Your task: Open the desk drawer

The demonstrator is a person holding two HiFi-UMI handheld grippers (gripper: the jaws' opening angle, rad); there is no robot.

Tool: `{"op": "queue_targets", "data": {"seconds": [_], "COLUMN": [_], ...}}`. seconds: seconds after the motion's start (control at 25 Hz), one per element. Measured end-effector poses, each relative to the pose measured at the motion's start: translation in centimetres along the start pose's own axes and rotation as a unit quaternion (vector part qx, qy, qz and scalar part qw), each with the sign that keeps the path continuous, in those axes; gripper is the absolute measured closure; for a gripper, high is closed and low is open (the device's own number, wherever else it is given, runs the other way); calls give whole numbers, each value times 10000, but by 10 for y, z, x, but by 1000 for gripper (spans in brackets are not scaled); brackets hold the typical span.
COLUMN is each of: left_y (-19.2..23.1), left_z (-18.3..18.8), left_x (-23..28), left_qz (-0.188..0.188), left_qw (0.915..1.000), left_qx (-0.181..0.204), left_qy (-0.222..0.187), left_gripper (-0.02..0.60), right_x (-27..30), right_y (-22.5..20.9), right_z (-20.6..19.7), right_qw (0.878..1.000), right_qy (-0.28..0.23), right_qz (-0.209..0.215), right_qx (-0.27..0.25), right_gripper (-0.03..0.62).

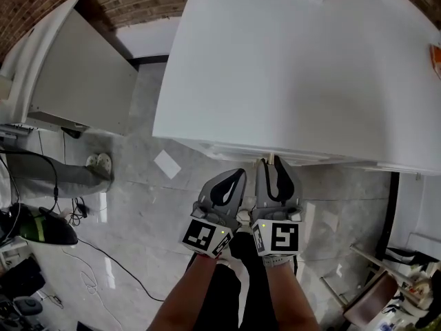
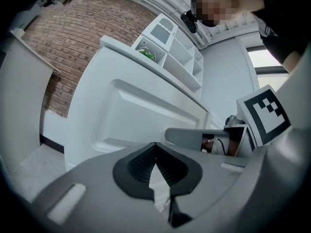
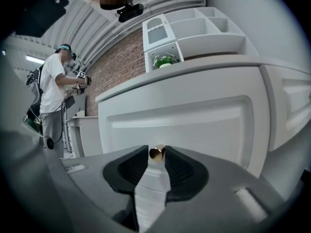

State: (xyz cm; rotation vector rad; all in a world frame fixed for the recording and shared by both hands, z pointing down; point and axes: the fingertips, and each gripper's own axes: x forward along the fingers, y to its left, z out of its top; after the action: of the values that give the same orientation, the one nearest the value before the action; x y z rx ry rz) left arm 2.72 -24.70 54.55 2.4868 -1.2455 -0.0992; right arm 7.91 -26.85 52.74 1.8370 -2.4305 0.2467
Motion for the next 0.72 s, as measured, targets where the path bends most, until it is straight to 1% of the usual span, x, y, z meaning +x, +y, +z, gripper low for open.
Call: {"op": "queue_targets", "data": {"seconds": [0.36, 0.56, 0.72], "left_y": [11, 13, 15], "left_z": [12, 13, 16], "left_x": [8, 2, -4], "left_qz": [-51, -26, -21], "left_qw": [9999, 9999, 9999], "left_qx": [42, -28, -29], "left_qy": [-129, -124, -137], "left_gripper": [580, 578, 578], "right_x": [4, 4, 3], "right_y": [-5, -7, -8], "right_z": [-3, -5, -5], "right_qw": [9981, 9940, 9936], "right_qy": [-155, -131, -44], "right_qz": [-415, -730, -839], "right_qx": [425, 808, 751], "right_gripper": [499, 506, 510]}}
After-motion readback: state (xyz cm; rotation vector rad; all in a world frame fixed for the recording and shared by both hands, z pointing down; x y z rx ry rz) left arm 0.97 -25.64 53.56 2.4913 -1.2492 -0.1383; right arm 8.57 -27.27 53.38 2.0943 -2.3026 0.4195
